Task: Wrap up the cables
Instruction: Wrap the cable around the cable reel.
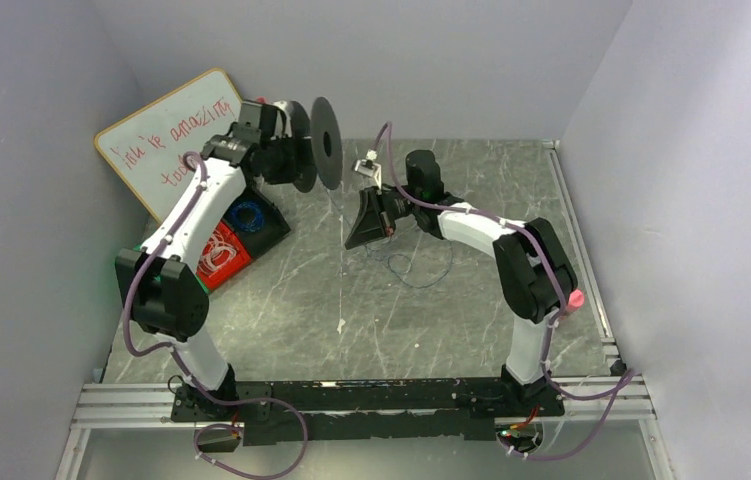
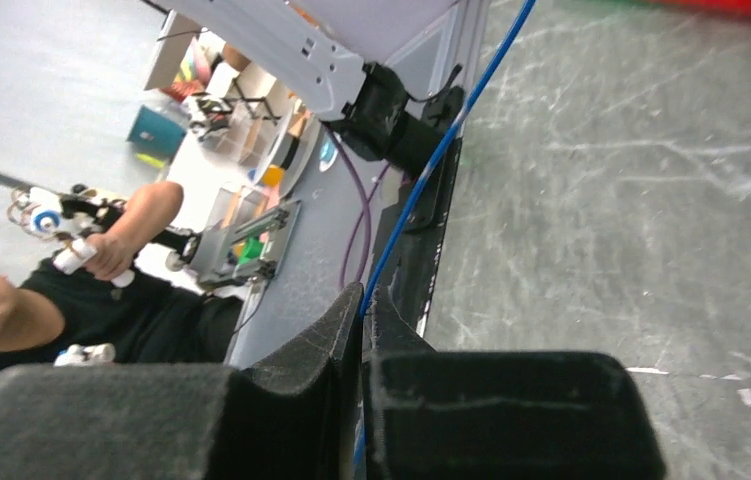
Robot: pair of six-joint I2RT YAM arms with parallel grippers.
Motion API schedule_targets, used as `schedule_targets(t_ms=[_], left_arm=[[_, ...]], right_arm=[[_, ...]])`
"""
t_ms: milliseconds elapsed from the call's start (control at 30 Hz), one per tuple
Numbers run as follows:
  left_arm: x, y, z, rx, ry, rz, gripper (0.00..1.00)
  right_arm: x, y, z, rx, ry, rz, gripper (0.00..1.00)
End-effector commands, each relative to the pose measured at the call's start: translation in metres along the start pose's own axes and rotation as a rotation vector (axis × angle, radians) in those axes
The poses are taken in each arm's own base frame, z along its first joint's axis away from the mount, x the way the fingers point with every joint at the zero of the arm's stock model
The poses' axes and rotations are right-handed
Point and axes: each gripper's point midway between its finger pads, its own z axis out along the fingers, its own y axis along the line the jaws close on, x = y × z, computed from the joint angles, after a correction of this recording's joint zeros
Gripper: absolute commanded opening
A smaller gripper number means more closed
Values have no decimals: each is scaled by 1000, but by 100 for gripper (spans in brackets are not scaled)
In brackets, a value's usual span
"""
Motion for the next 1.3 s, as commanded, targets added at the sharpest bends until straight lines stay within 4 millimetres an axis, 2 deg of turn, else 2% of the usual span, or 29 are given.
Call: schedule_targets(t_ms=[0, 267, 433, 800, 967, 1133, 1267], left_arm=[[-67, -26, -54, 163, -234, -70, 2], [-84, -14, -84, 231, -283, -110, 2], [-90, -14, -99, 284, -306, -107, 2], [-83, -24, -118, 410, -279, -113, 2], [-76, -32, -126, 454, -259, -99, 2], [-70, -36, -138, 467, -263, -36, 2], [-62, -39, -145, 493, -255, 8, 2]], right_arm=[[15, 9, 0, -91, 69, 3, 8], [21, 7, -1, -123, 99, 21, 6], [23, 1, -4, -124, 103, 49, 5], [24, -8, -19, -75, 90, 25, 7], [19, -23, -34, -35, 53, 53, 6], [2, -39, -57, 5, -60, 97, 4], [-12, -69, -91, 135, -227, 226, 2]])
